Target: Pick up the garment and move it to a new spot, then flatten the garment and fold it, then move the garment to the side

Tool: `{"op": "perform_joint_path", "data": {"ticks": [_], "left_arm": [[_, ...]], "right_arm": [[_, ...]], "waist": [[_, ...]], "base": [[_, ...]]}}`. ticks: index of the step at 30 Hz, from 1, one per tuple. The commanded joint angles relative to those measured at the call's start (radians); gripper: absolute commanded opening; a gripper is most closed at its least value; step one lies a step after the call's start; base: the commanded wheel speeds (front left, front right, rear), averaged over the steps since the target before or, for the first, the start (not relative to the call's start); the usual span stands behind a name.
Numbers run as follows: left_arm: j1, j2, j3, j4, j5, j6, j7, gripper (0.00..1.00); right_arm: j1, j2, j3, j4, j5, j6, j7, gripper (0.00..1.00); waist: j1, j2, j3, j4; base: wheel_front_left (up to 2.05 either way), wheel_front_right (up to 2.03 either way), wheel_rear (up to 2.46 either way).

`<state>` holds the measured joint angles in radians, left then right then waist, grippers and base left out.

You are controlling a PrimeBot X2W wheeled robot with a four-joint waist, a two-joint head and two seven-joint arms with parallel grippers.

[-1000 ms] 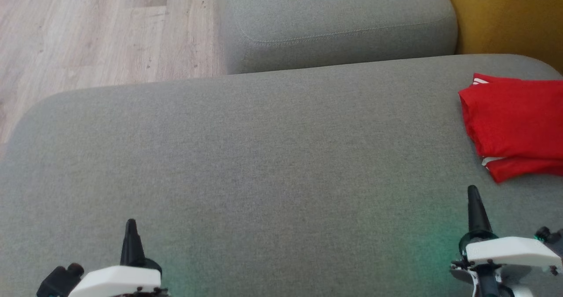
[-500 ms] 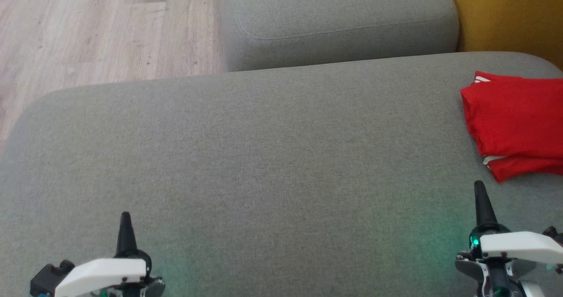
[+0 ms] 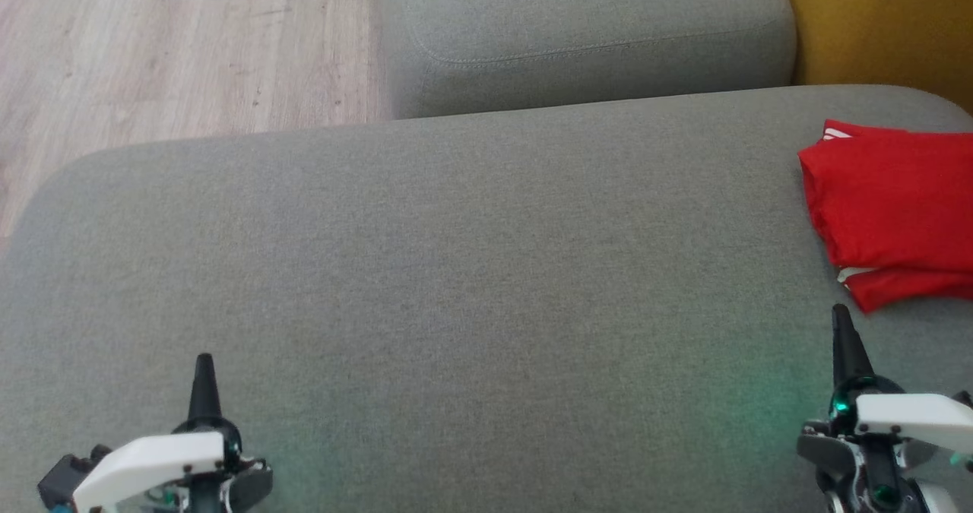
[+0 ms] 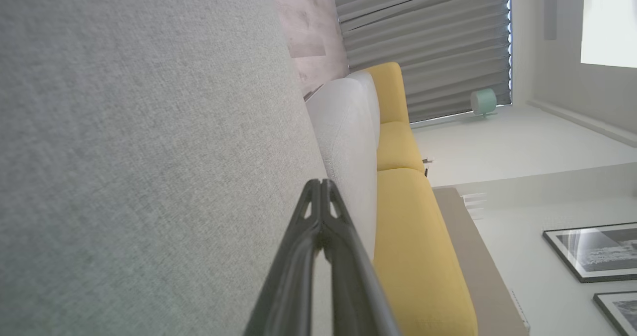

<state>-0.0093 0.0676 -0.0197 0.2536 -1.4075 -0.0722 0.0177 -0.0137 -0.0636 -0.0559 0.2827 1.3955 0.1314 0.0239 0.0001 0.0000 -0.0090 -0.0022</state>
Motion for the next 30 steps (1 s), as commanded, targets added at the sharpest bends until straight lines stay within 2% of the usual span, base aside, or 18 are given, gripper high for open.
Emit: {"op": "perform_joint_path", "data": {"ticks": [1,17,30], "left_arm": [[-0.058,0.014,0.043,-0.025,-0.034,-0.015,0.010,0.00],[-0.094,0.012,0.092,-0.011,-0.228,-0.057,0.061,0.00],[-0.096,0.008,0.098,-0.010,-0.230,-0.058,0.067,0.00]], "right_arm": [[-0.064,-0.012,0.008,-0.037,0.038,-0.001,0.012,0.00],[-0.091,-0.009,-0.026,-0.040,0.232,-0.001,0.063,0.00],[-0.092,-0.006,-0.032,-0.040,0.235,-0.001,0.068,0.00]], "waist": [[-0.0001,0.0000,0.001,0.000],[-0.0001,0.0000,0.012,0.002],[-0.0001,0.0000,0.012,0.002]], "base": [[0.00,0.00,0.00],[0.00,0.00,0.00],[0.00,0.00,0.00]]}}
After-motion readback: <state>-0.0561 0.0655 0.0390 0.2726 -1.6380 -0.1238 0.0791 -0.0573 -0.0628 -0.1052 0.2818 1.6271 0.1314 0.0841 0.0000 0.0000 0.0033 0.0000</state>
